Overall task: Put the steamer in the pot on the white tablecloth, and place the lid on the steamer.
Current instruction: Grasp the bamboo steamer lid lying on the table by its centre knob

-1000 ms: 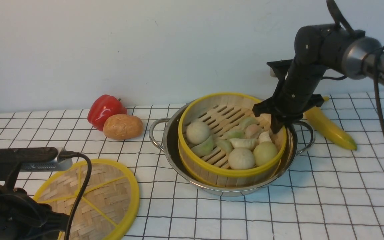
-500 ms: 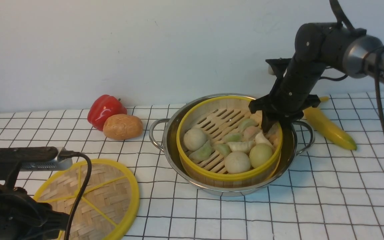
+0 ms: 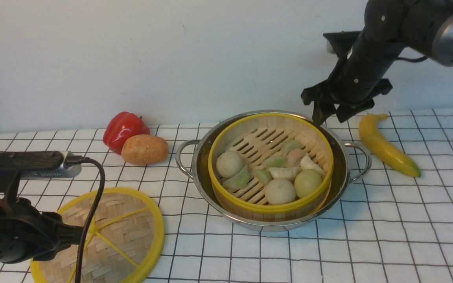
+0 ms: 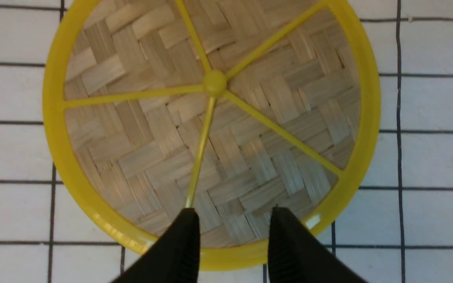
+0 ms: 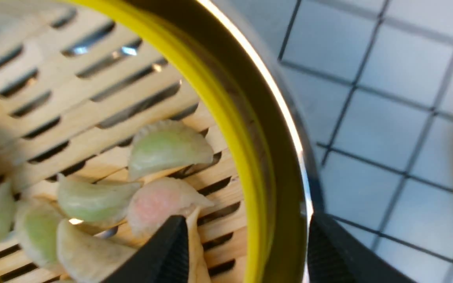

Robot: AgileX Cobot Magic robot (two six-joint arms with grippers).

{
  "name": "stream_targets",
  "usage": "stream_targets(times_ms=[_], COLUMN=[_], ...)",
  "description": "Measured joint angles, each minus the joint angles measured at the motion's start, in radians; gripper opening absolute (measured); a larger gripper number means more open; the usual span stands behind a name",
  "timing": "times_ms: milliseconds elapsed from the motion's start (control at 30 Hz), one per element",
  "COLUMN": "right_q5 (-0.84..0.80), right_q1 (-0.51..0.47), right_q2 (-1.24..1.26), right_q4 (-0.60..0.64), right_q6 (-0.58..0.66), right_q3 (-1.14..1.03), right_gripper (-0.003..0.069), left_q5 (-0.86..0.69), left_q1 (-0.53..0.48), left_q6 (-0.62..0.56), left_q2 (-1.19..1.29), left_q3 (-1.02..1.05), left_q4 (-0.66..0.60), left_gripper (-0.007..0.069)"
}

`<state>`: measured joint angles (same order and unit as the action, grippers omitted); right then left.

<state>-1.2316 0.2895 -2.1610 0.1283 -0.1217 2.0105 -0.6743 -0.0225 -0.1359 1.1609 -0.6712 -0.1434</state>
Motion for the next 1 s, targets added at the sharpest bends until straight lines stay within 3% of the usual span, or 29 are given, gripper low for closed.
stream_targets(times_ms=[433,700,1000], right_q5=[0.004,0.004,0.003], right_q1=[0.0,0.0,0.0], right_q2=[0.521,0.824,0.976], right_q4=[0.03,0.042,0.006], right_q6=[0.021,0.048,0.049], right_q3=[-0.021,-0.025,-0.104], right_gripper=[0.0408,0.0408,0.0408], left_q5=[0.258,0.279,0.281], left_q1=[0.0,0.0,0.0], left_q6=[-0.007,-0.007,-0.007], left_q2=[0.305,0.425,0.435], left_q3=[-0.008,-0.09,-0.099], left_q4=[-0.001,-0.003,-0.016], left_gripper=[0.0243,0.0243,0.0243])
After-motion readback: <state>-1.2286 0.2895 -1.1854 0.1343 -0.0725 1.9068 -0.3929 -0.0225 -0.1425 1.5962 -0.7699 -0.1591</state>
